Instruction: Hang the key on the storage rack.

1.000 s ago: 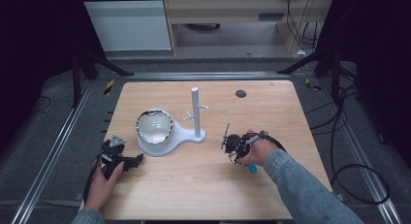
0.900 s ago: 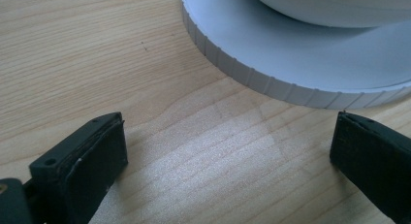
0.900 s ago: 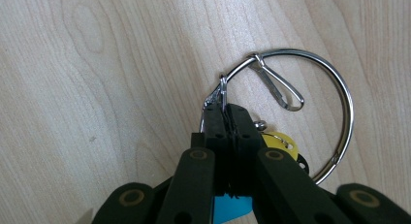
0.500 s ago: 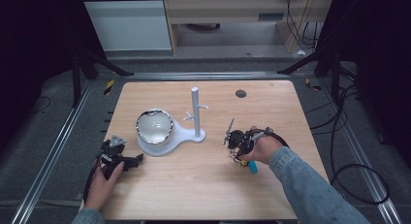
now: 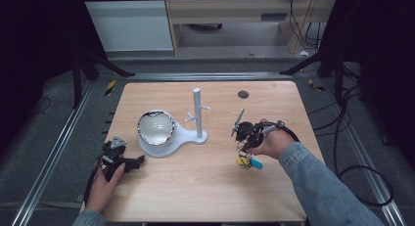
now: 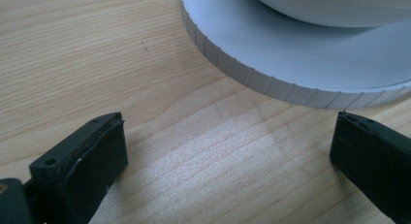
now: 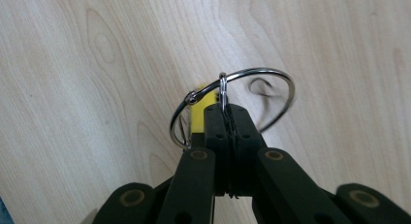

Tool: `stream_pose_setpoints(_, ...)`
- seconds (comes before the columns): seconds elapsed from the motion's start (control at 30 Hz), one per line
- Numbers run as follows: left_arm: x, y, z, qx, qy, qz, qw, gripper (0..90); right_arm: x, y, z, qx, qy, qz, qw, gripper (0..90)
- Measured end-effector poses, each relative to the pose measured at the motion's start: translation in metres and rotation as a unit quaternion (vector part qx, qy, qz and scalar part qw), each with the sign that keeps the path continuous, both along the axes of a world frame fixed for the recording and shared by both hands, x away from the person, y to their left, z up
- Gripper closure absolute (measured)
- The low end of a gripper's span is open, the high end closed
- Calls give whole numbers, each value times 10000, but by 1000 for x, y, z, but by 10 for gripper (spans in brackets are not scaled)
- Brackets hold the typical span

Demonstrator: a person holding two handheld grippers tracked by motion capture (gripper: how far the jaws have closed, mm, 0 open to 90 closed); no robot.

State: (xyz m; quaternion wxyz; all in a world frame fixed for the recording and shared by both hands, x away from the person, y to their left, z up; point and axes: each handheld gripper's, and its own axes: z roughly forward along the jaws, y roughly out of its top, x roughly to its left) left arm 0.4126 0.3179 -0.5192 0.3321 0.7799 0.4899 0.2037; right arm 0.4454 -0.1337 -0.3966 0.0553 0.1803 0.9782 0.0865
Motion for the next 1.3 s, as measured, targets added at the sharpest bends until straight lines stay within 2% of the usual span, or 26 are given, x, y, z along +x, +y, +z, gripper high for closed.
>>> stream_pose_setpoints(0.07,0,0,0,-1,0,0,10000,0,1,-4,9,55,-44,-97,9999,888)
stream_pose_setpoints(0.43,0,0,0,-1,0,-2,10000,0,4,-12,31,111,-187,-176,9996,888)
stream_pose_setpoints(0.67,0,0,0,-4,-3,-3,10000,0,5,-10,44,13,-209,-179,9996,888)
stream_pose_setpoints(0.77,0,0,0,4,-1,-8,10000,0,7,-10,48,-26,-225,-141,9996,888)
stream_pose_setpoints(1.07,0,0,0,2,-7,-7,10000,0,9,-3,76,-151,-261,-35,9995,888)
stream_pose_setpoints(1.3,0,0,0,6,-4,-8,10000,0,9,3,96,-160,-309,26,9994,888)
